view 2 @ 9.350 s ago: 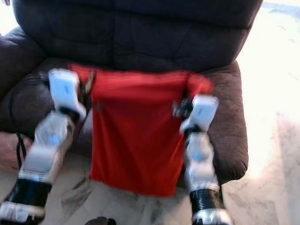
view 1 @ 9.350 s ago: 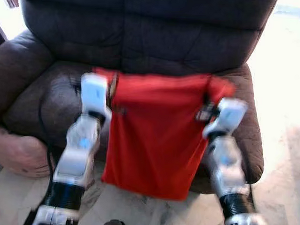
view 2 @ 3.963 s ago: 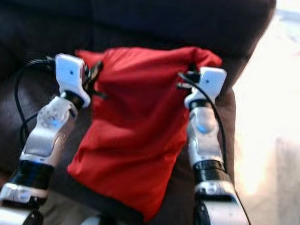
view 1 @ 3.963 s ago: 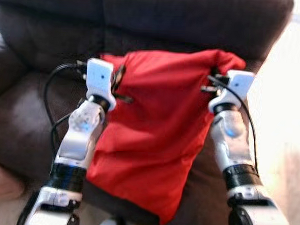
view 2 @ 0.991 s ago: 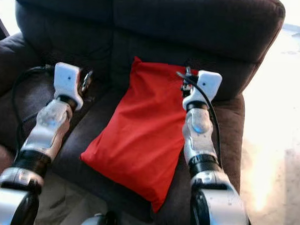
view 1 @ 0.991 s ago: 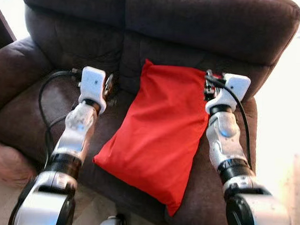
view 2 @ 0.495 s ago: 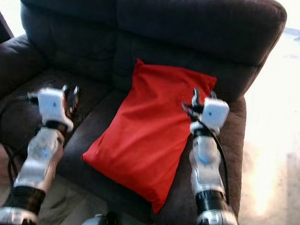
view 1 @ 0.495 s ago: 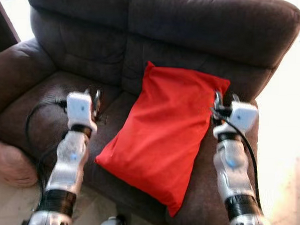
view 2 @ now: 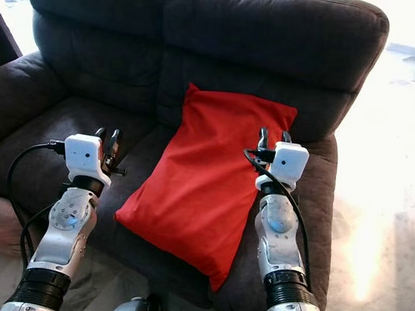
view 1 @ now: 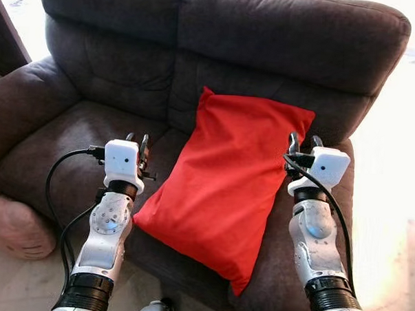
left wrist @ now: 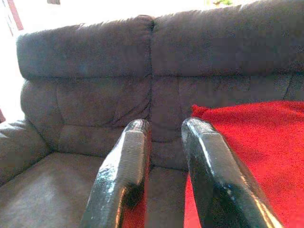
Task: Move the pillow to the sofa from floor
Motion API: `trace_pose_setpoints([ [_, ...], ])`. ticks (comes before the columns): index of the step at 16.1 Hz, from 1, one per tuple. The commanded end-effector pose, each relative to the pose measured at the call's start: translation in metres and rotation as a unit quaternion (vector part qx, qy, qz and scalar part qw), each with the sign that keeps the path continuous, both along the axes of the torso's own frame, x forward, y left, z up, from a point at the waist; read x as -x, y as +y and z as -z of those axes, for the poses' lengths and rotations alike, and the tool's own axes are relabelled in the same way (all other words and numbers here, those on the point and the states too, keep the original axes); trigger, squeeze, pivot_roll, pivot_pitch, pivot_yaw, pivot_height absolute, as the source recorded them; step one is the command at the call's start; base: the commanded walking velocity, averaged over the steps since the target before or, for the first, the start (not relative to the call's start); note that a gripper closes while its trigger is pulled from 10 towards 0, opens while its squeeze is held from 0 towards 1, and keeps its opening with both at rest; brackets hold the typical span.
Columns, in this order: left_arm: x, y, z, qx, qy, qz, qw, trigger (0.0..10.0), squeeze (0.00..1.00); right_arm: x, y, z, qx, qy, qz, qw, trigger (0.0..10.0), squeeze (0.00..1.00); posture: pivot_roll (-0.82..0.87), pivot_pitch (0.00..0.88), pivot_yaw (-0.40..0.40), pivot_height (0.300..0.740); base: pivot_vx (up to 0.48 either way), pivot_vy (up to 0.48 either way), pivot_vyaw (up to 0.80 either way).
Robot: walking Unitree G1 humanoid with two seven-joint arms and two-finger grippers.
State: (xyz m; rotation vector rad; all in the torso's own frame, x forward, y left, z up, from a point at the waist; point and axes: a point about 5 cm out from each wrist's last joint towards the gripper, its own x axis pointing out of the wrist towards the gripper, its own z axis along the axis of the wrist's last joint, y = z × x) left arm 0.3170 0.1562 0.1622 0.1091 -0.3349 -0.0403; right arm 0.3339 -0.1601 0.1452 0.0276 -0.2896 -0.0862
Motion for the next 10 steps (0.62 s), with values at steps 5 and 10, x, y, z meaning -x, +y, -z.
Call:
trace_pose_setpoints([
  [5, 0.0038, 0.0015, 0.0004, -0.004, 0.004, -0.008, 1.000, 10.0, 0.00, 0.0005, 0.0016, -0.0027, 0.002, 0.000, -0.002, 1.000, 10.0, 0.00, 0.17, 0.149, -0.005, 0.740, 0.000, 0.000, 0.00],
  [10, 0.0045, 0.0021, 0.0070, -0.002, 0.015, -0.012, 1.000, 10.0, 0.00, 0.0003, -0.0004, 0.0040, 0.002, 0.016, 0.003, 1.000, 10.0, 0.00, 0.17, 0.151, -0.006, 0.740, 0.000, 0.000, 0.00],
])
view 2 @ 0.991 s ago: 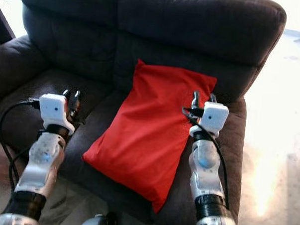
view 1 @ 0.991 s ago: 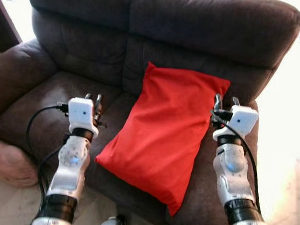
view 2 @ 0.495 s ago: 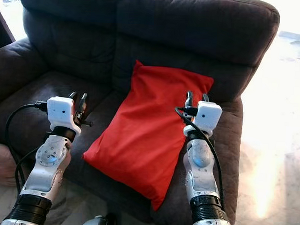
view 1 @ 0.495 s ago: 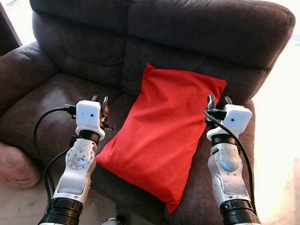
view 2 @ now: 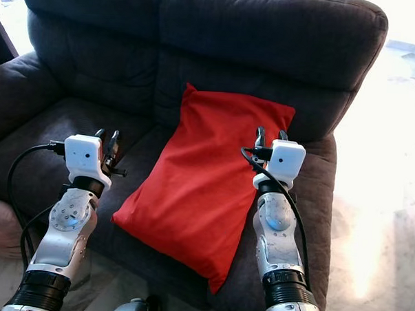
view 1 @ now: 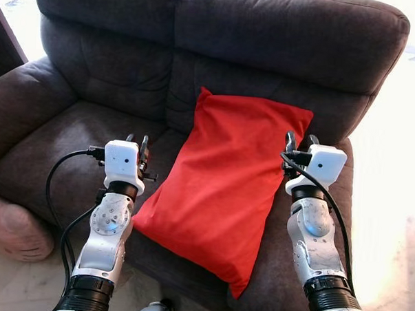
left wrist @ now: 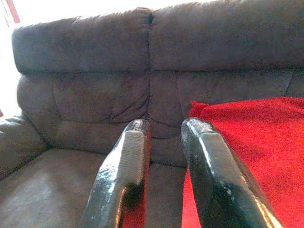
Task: Move the pillow to the sofa from floor
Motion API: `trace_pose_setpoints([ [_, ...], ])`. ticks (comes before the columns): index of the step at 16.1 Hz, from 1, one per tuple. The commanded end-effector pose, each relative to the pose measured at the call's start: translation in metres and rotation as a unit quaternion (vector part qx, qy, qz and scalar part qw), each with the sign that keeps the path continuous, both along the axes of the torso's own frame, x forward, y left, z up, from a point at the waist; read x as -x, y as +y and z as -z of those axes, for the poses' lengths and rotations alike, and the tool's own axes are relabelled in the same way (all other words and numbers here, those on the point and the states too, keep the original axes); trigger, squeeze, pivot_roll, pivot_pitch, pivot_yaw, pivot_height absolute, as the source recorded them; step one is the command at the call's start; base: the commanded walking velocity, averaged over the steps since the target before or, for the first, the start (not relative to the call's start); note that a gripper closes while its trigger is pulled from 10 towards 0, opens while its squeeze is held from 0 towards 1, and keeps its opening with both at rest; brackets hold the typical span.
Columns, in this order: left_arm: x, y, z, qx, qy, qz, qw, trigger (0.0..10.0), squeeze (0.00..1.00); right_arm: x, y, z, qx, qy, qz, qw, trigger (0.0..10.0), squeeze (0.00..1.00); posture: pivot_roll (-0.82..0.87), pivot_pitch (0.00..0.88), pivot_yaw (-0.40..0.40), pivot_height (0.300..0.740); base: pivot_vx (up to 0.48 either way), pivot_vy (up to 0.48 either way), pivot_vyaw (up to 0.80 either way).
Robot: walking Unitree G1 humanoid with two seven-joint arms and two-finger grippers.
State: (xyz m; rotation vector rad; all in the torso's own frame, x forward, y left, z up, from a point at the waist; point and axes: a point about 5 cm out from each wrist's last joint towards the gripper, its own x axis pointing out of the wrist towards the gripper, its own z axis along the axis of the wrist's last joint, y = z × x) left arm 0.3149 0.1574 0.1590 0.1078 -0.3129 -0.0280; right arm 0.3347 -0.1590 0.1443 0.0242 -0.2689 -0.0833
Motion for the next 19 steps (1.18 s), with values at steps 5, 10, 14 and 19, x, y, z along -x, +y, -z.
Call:
trace_pose_setpoints([
  [5, 0.005, 0.014, 0.031, 0.011, 0.060, -0.032, 0.998, 10.0, 0.00, 0.006, -0.007, 0.036, 0.018, 0.074, -0.013, 0.997, 10.0, 0.00, 0.17, 0.151, -0.008, 0.740, 0.000, 0.000, 0.00],
  [10, 0.023, 0.031, 0.110, 0.002, 0.213, -0.062, 0.975, 10.0, 0.00, 0.040, -0.026, 0.126, 0.025, 0.273, -0.011, 0.962, 10.0, 0.00, 0.16, 0.147, -0.009, 0.740, 0.000, 0.000, 0.00],
  [14, 0.055, 0.044, 0.164, 0.014, 0.330, -0.089, 0.940, 10.0, 0.00, 0.071, -0.036, 0.164, 0.013, 0.363, -0.012, 0.931, 10.0, 0.00, 0.16, 0.140, -0.011, 0.740, 0.000, 0.063, 0.00],
  [19, 0.072, 0.045, 0.188, 0.007, 0.380, -0.091, 0.920, 10.0, 0.00, 0.096, -0.034, 0.187, 0.008, 0.419, -0.012, 0.908, 10.0, 0.00, 0.15, 0.126, -0.013, 0.740, 0.000, 0.310, 0.00],
])
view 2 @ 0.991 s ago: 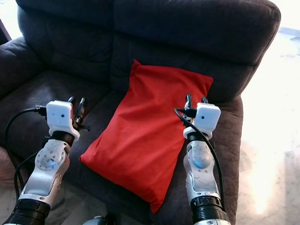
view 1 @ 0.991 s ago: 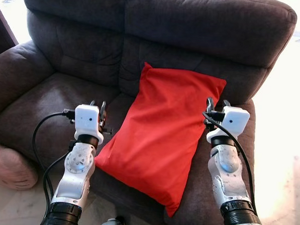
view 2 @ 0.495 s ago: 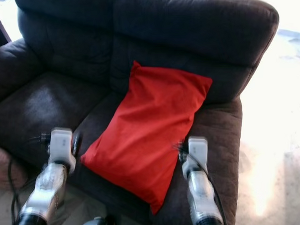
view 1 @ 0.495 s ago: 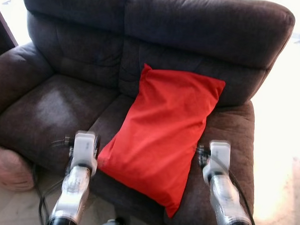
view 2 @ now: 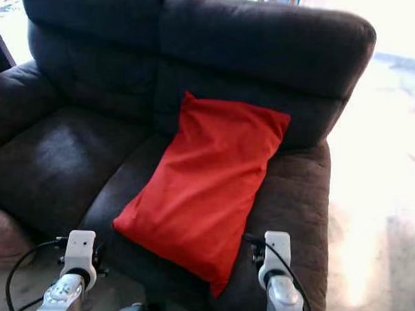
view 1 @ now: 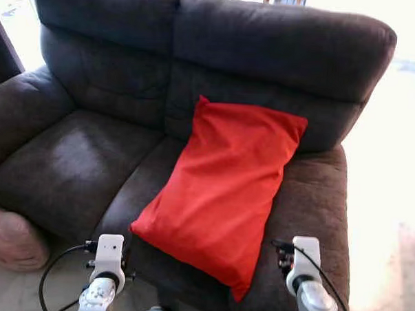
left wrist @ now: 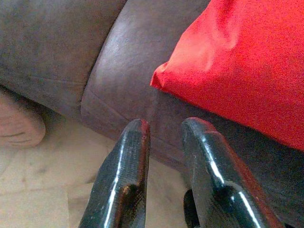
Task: Move the pillow to the sofa from floor
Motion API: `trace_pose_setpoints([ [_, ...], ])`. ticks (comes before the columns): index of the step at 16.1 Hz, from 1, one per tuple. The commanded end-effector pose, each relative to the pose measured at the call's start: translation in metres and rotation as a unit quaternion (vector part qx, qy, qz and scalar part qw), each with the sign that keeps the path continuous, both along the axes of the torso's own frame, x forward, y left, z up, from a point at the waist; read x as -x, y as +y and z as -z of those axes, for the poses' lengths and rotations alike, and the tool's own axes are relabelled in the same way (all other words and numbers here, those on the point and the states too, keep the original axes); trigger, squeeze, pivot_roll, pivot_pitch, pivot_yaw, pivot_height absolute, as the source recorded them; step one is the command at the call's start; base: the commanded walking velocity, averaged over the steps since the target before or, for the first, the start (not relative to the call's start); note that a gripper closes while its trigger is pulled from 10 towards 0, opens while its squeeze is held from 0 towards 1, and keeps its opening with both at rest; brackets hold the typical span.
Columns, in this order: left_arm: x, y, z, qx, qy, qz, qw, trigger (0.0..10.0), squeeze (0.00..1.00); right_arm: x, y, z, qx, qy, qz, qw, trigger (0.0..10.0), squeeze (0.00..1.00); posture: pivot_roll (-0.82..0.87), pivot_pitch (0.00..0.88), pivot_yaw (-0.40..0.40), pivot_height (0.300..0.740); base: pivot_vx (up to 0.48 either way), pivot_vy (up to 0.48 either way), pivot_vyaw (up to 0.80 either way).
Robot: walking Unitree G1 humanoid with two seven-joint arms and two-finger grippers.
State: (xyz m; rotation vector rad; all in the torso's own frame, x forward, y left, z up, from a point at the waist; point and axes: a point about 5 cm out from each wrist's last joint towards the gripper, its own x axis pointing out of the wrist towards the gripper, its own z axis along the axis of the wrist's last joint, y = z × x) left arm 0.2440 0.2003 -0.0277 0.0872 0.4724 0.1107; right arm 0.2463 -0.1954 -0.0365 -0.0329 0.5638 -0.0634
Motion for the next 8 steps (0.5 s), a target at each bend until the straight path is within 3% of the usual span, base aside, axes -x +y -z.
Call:
trace_pose_setpoints([
  [1, 0.002, 0.003, 0.003, -0.007, 0.007, -0.003, 1.000, 10.0, 0.00, 0.011, 0.004, 0.009, -0.005, 0.024, -0.003, 1.000, 10.0, 0.00, 0.15, 0.124, -0.013, 0.740, 0.000, 0.352, 0.00],
  [8, 0.010, 0.006, 0.009, -0.010, 0.019, -0.010, 1.000, 10.0, 0.00, 0.022, 0.013, 0.020, -0.007, 0.058, -0.019, 0.998, 10.0, 0.00, 0.16, 0.109, -0.013, 0.740, 0.000, 0.350, 0.00],
])
